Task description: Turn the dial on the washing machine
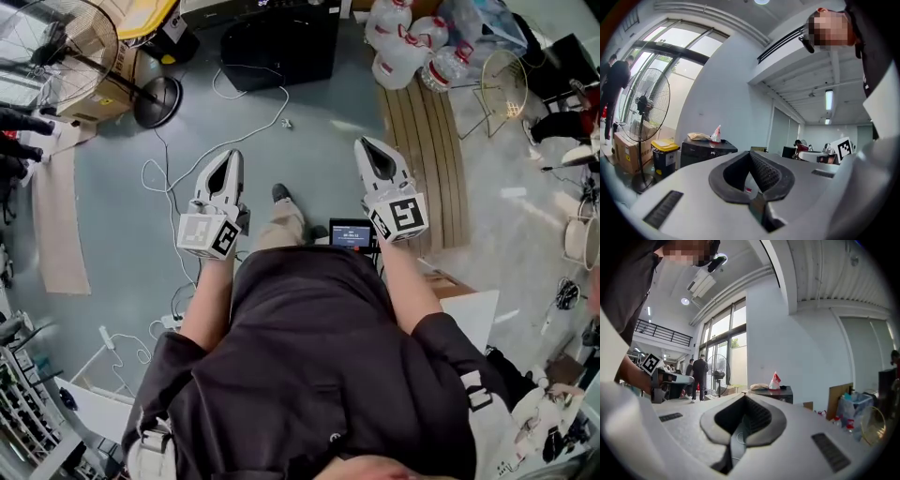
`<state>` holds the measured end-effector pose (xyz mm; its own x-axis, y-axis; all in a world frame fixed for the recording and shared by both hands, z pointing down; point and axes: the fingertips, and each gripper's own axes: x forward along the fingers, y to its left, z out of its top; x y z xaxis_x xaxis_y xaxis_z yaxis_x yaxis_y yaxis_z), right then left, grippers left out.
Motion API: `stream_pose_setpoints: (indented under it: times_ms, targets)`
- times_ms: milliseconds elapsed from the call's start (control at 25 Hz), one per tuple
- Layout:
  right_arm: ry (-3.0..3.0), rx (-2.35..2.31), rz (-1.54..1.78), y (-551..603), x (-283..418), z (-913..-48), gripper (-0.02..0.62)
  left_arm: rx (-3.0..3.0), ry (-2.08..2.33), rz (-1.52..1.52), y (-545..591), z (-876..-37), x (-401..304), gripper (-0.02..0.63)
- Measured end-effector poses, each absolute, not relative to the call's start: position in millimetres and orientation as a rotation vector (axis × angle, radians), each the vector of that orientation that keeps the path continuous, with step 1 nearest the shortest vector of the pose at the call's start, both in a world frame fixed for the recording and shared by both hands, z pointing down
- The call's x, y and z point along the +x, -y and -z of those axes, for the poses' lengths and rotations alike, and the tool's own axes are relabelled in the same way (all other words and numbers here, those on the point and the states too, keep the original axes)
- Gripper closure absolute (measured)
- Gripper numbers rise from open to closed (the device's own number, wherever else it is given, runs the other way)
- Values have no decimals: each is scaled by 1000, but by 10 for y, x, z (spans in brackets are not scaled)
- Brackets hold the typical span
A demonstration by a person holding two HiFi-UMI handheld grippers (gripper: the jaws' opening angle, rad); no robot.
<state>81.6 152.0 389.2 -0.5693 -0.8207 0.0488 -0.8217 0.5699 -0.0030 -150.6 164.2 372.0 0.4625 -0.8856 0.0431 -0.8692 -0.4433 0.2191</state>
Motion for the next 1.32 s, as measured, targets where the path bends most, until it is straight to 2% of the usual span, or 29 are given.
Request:
stream_pose_setpoints:
  times_ms: [480,920,1320]
  targets:
    - [2723,1532,-207,-1743,846,-4008,592,2552,1518,91,-1873,-3718,-1489,612]
    - [2714,1451,-166,-1919,425,-3953,592,2528,1461,63,-1990,-3714,-1854,611]
    - [2699,1451,-180,-1971,520,-4019,592,2540,1458,55,-2097,-3735,-1828,611]
